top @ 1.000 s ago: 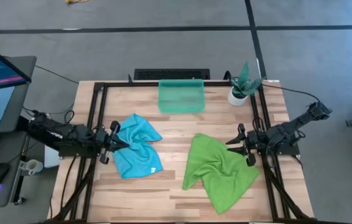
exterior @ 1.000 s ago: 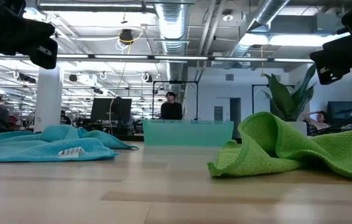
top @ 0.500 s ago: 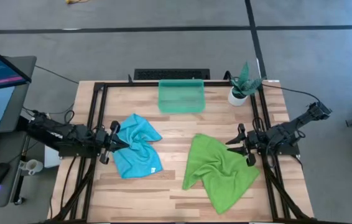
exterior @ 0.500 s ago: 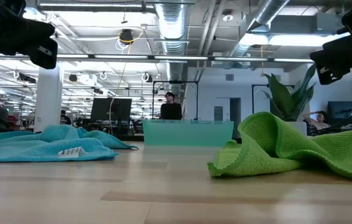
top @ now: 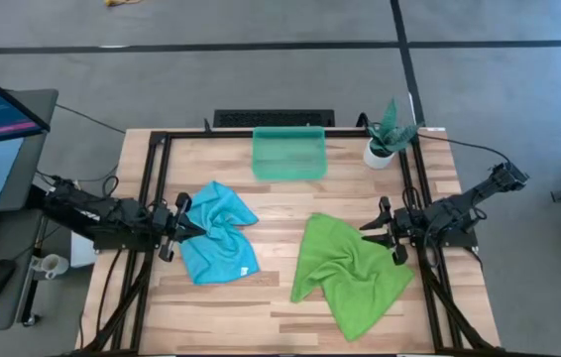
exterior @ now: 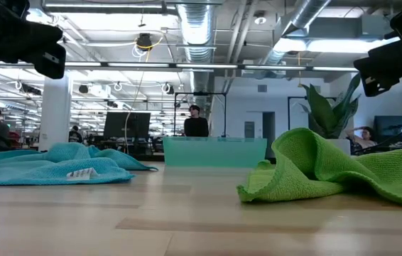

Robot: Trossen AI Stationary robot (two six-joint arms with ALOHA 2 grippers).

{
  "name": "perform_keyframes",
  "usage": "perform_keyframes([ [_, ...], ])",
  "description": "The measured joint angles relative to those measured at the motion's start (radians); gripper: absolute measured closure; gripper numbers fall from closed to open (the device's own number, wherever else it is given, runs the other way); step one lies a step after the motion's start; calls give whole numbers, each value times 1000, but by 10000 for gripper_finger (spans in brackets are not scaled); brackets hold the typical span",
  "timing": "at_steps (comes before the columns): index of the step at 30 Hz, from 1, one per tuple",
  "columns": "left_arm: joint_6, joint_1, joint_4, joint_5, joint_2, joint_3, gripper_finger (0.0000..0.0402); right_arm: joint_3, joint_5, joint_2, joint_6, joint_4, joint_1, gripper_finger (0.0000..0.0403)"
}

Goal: Roll microfiber towels into tight, uniform cylinder then place into a basket
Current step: Fold the green microfiber cloth

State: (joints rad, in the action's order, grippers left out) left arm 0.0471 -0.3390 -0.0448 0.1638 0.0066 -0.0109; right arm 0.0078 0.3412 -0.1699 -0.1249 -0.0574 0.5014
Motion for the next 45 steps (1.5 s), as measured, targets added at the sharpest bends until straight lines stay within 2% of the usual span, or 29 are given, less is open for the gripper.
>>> perform_keyframes([
  [8,0,0,0,0,0,0,401,0,0,0,0,-44,0,258],
  [13,0,0,0,0,0,0,401,0,0,0,-112,-113,0,258],
  [17,0,0,0,0,0,0,401,0,2,0,-106,-184,-8,258],
  [26,0,0,0,0,0,0,401,0,169,0,-103,-338,-68,258],
  [31,0,0,0,1,0,0,401,0,141,-5,-103,-317,-85,258],
  [34,-17,0,-5,14,0,0,401,0,143,-49,-112,-338,-83,258],
  [39,-81,0,-11,33,0,0,401,0,214,-186,-201,-442,-83,268],
  [45,-141,0,-9,35,0,0,401,79,211,-351,-133,-521,-83,294],
])
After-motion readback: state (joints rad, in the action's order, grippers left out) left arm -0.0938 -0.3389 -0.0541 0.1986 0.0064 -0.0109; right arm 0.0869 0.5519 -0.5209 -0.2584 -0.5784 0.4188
